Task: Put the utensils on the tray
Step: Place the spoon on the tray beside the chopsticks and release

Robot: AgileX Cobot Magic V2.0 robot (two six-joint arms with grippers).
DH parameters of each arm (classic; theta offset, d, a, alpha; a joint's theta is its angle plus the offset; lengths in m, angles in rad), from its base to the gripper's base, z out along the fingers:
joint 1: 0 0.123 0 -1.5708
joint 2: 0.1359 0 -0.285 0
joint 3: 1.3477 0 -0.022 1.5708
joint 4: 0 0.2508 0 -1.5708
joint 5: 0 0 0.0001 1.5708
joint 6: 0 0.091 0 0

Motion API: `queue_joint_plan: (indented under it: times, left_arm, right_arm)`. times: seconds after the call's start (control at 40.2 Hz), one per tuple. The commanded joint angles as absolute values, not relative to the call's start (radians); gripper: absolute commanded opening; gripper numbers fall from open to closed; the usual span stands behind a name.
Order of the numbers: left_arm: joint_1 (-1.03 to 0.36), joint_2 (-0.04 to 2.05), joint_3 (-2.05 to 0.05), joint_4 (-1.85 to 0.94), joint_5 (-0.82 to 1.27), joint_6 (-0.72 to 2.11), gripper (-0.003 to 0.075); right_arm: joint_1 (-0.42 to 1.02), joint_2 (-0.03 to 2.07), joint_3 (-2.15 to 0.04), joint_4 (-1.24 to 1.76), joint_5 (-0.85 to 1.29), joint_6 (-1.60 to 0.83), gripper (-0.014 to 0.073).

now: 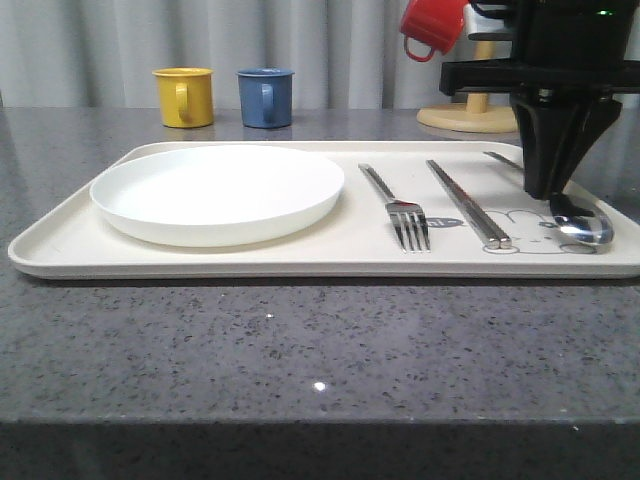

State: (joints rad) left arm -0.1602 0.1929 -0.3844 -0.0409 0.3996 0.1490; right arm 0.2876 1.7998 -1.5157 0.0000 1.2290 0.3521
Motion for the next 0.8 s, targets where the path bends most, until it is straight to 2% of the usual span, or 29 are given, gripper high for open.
queue_joint_plan:
  times: [0.0,0.099,0.224,0.547,0.671,0.771]
  left_arm:
    - [-0.166,0.203,-0.413,-0.051,0.316,0.144,-0.0018]
    - [-0.166,0.203,-0.413,-0.051,0.316,0.144,-0.0018]
    - [-0.166,0.203,-0.413,-0.051,0.316,0.144,-0.0018]
    - [-0.166,0.203,-0.413,-0.051,0.316,0.144,-0.0018]
    - [-0.166,0.203,-0.413,-0.051,0.316,0.144,-0.0018]
    - [-0.166,0.203,-0.413,-0.051,0.316,0.144,-0.0018]
  right_arm:
    - [0.286,1.757,-1.539,-0.007,1.274,0.356,0.0108]
    - [0.286,1.757,-1.539,-0.007,1.272,0.356,0.0185]
    - [0.286,1.754,-1.546,-0.007,1.272,0.356,0.0234]
    - [0.286,1.708,-1.729,0.0,1.336,0.348,0.0251]
    - [0.287,1.647,-1.757,0.0,1.325,0.29,0.0213]
    - [0.287,1.585,-1.751,0.0,1.299,0.222,0.0078]
